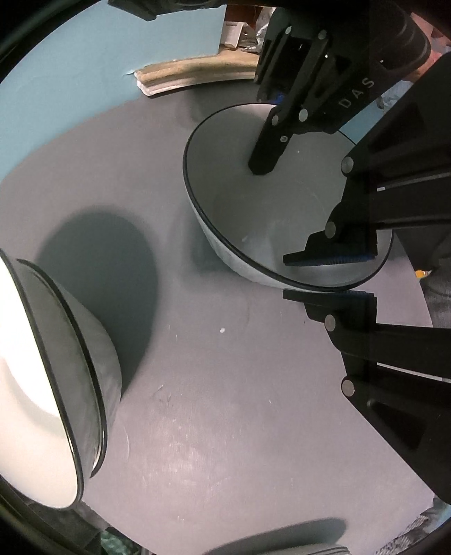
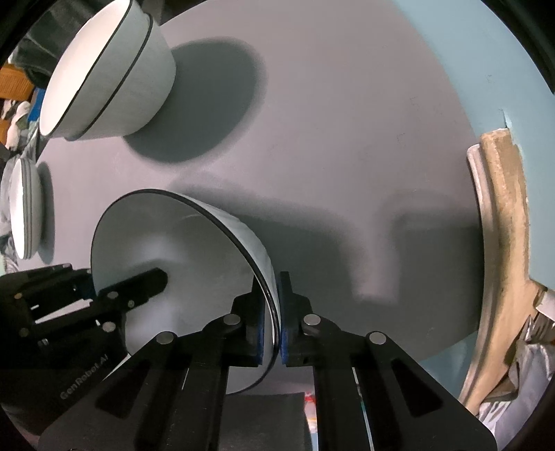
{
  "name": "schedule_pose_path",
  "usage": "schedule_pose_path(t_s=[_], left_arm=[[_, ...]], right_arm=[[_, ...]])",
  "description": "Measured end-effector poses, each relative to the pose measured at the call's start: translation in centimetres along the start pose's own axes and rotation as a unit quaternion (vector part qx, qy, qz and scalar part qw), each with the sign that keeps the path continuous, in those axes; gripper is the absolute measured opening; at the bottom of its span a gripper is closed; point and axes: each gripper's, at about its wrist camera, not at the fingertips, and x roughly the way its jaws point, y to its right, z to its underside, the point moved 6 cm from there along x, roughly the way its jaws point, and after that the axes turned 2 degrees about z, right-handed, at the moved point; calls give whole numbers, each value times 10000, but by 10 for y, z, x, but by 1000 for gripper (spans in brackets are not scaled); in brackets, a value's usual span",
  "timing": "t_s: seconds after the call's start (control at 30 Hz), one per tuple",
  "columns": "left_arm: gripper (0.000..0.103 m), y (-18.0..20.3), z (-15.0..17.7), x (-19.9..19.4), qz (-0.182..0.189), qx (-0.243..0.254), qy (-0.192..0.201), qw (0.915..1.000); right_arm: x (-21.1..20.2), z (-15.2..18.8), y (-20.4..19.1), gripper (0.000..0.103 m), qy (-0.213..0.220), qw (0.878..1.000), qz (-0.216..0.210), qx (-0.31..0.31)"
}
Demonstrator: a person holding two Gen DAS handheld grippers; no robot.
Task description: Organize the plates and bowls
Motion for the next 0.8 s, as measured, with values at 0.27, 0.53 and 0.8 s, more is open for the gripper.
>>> schedule_pose_path(t_s=[0.27, 0.53, 0.8], left_arm=[[11, 21, -9, -2, 8, -56, 70, 10000], [11, 21, -18, -28, 119, -156, 176, 9997], [11, 23, -36, -55, 223, -235, 386, 9987]], right_arm=[[-15, -14, -6, 7, 51, 10000, 8, -56], [-44, -16, -9, 7, 163, 9997, 80, -165], [-59, -25, -9, 7, 256, 9993, 104, -271]])
